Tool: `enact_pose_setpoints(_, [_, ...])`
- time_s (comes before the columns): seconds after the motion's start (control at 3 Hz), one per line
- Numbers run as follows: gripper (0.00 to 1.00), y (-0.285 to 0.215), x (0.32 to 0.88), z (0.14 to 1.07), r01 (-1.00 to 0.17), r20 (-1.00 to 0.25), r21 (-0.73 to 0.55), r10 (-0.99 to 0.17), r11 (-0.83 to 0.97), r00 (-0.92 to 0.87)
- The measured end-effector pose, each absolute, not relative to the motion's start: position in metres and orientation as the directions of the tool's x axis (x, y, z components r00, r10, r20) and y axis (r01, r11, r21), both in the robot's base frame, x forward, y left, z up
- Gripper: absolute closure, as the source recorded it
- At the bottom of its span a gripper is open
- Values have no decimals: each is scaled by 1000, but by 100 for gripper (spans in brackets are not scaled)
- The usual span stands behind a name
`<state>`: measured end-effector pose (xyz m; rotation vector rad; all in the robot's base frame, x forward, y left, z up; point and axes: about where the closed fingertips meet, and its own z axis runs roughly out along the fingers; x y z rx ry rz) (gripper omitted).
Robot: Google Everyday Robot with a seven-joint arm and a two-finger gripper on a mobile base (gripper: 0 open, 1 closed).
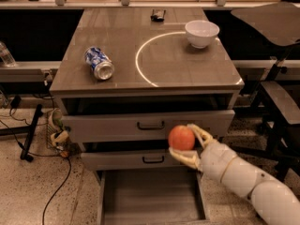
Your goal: Pick apple from bottom drawer and place on counter
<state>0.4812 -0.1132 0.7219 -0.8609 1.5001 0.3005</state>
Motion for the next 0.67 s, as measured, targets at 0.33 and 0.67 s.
enact_pose_setpoints(0.33, [100, -123, 521, 771, -602, -922, -382, -329, 701, 202])
enact_pose_setpoints(0.67, [100, -143, 549, 821, -525, -893, -448, -342, 723, 291])
